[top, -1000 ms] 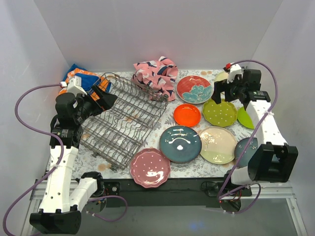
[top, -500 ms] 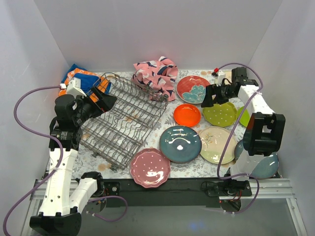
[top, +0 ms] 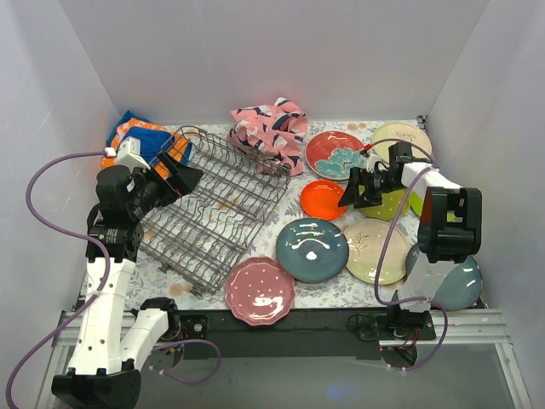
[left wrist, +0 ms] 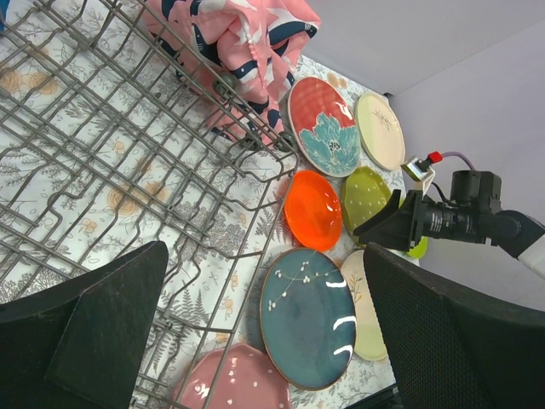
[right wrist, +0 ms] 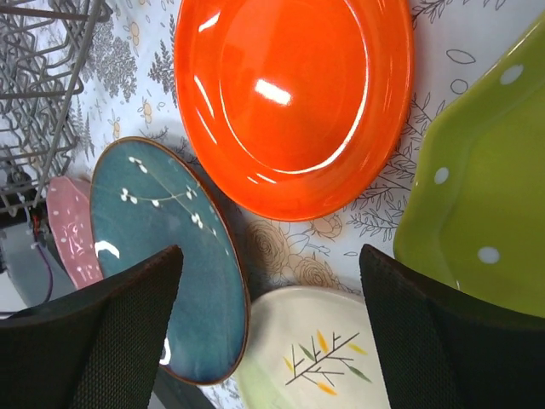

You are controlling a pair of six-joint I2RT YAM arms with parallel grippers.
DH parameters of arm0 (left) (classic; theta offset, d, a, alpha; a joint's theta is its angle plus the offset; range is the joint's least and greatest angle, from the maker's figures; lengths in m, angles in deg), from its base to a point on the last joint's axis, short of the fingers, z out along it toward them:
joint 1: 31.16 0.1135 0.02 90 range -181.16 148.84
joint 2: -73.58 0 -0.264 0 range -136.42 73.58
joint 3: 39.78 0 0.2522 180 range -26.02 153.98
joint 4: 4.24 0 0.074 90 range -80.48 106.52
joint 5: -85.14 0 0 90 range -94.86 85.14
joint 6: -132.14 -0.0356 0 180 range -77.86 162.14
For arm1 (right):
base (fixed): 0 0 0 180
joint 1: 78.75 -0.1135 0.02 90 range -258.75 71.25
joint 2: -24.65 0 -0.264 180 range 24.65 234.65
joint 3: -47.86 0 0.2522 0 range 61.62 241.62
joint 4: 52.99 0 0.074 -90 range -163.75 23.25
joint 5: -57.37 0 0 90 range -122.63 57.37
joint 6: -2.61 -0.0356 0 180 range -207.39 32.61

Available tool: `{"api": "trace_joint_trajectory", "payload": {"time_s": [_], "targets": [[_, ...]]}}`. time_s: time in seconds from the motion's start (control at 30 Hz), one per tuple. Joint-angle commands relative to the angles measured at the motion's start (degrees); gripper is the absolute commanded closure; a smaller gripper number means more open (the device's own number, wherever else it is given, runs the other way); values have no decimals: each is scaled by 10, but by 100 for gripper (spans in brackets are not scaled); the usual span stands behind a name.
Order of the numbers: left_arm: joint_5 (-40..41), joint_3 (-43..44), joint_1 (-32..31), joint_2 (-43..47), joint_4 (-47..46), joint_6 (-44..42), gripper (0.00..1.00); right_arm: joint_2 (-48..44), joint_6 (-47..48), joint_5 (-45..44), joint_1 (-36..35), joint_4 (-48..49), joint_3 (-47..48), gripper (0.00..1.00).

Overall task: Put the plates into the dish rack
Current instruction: Grab a plate with the right arm

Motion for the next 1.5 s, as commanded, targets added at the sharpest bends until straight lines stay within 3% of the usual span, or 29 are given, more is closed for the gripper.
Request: {"api": "trace_joint_trajectory", "payload": {"time_s": [0.0, 0.23, 0.43, 0.67, 1.47], "targets": [[-4, -3, 2, 6, 10, 5, 2, -66, -80, 2, -5, 99, -57, 16], [-6, 5, 2, 4, 13, 8, 2, -127, -214, -43, -24, 254, -172, 29], [-3, 15, 2, 2, 16, 13, 2, -144, -255, -107, -30, 285, -205, 38], [-7, 12, 2, -2, 14, 28, 2, -137, -304, -120, -31, 317, -220, 48], [-13, 12, 2, -1, 15, 43, 2, -58, -358, -156, -36, 342, -207, 53]]}}
